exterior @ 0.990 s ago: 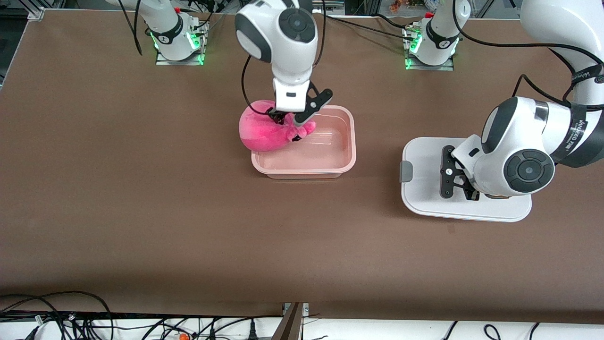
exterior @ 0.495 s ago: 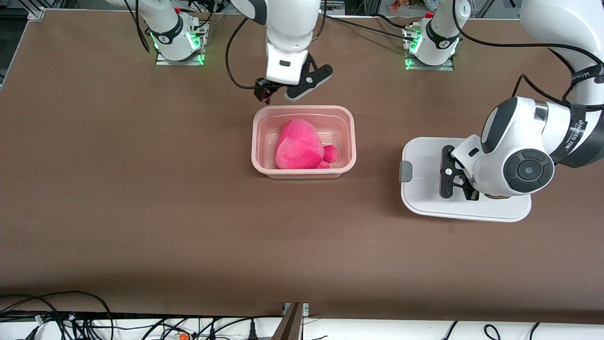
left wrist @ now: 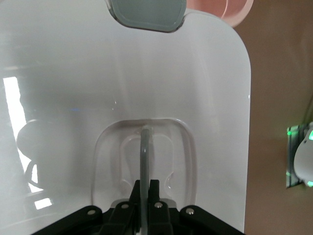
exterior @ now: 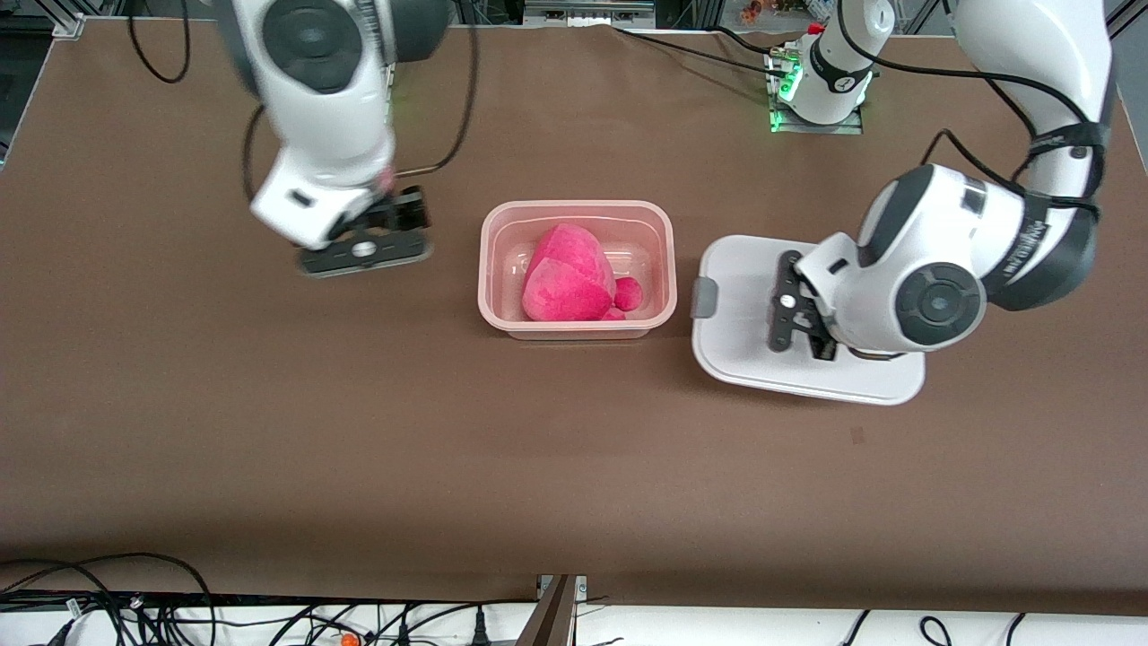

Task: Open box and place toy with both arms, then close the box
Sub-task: 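Lift the lid onto the box with the left gripper while the right gripper withdraws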

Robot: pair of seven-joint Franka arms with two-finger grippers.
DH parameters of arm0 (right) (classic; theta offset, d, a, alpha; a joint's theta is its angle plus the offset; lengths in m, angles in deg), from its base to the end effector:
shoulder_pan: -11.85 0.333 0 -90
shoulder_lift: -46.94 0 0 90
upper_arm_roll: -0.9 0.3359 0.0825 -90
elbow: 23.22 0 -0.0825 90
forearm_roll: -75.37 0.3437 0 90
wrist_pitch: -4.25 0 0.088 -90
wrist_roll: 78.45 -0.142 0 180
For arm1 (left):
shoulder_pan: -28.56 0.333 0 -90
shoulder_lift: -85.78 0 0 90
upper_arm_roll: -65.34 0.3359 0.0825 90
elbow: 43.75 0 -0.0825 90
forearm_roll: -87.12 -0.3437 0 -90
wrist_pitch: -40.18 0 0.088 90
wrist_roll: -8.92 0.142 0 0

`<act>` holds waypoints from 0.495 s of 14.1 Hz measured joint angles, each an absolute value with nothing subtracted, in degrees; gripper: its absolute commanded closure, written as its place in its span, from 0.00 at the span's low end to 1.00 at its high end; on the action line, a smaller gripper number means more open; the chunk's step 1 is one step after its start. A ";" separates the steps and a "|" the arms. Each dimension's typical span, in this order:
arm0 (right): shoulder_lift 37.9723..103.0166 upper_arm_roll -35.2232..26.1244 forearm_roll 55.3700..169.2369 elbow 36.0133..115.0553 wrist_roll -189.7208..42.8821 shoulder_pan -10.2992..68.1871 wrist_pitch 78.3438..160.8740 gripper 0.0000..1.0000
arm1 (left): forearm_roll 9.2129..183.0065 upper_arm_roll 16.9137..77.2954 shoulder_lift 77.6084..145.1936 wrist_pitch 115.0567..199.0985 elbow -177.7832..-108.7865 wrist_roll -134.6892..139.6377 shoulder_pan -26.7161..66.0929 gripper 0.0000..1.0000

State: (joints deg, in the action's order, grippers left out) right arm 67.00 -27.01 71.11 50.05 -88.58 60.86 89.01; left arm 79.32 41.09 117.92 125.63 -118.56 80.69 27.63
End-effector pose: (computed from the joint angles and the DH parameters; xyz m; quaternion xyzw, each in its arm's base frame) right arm 0.5435 0.2520 0.5513 0.9863 0.1015 -0.0202 0.1282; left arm 0.5977 -0.1987 0.4085 0.6570 -0.7346 -0.1318 0.1064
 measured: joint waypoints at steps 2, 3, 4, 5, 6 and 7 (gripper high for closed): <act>66.62 -32.64 71.21 50.06 -85.82 60.74 88.05 0.00 | 83.47 40.89 117.88 125.48 -118.43 74.12 23.45 1.00; 66.56 -35.09 71.28 50.07 -83.58 60.65 87.47 0.00 | 85.03 40.74 117.89 125.51 -118.38 70.69 20.98 1.00; 66.52 -37.30 71.94 50.08 -81.45 60.16 86.96 0.00 | 85.73 40.64 117.90 125.66 -118.18 66.81 17.99 1.00; 66.43 -38.35 73.46 50.07 -80.27 58.87 86.57 0.00 | 85.82 40.66 118.00 125.80 -117.71 62.41 14.78 1.00; 66.18 -38.43 75.28 50.07 -79.82 56.66 86.33 0.00 | 85.82 40.70 118.37 126.18 -116.94 57.67 11.46 1.00; 65.65 -37.73 76.86 50.07 -79.50 53.80 85.93 0.00 | 85.82 40.80 119.05 127.31 -116.23 53.91 8.45 1.00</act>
State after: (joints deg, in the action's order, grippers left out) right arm 65.65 -37.73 76.86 50.07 -79.50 53.80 85.93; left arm 85.82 40.80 119.05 127.31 -116.23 53.91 8.45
